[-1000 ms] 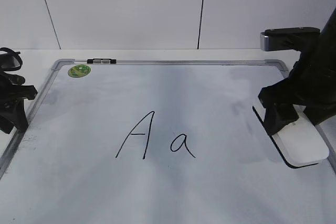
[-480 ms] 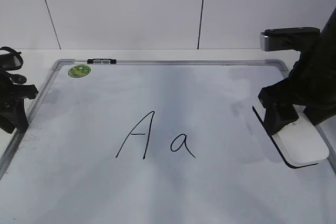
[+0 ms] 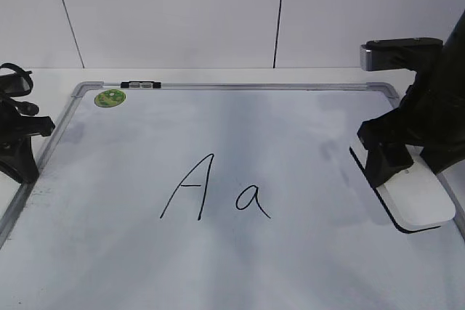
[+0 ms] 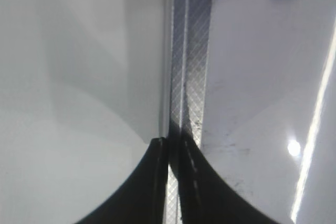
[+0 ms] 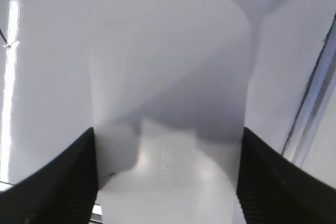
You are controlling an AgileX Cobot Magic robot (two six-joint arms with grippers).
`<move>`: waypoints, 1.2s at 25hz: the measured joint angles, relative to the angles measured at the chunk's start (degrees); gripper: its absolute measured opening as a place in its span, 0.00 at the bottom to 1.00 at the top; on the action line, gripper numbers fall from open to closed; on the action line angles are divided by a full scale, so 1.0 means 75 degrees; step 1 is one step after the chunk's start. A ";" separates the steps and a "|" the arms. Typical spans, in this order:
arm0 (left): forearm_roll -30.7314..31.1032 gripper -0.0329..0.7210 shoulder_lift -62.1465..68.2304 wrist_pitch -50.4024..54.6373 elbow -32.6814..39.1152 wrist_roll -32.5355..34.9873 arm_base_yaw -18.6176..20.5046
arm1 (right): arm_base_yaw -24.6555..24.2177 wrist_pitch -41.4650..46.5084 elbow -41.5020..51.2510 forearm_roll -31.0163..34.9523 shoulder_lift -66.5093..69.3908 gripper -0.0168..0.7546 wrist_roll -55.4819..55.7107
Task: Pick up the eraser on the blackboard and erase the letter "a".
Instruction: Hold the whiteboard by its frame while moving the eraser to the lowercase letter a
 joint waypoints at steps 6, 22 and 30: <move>0.0000 0.08 0.0000 0.0000 0.0000 0.0000 0.0000 | 0.0000 0.0016 -0.0021 0.0000 0.0031 0.76 0.0000; -0.0155 0.09 0.0000 0.0000 0.0000 0.0018 0.0000 | 0.1504 0.0744 -0.2154 -0.0370 0.1955 0.76 -0.0204; -0.0175 0.08 0.0000 -0.0014 0.0000 0.0021 0.0000 | 0.1524 0.0519 -0.2284 -0.0341 0.2604 0.76 -0.0306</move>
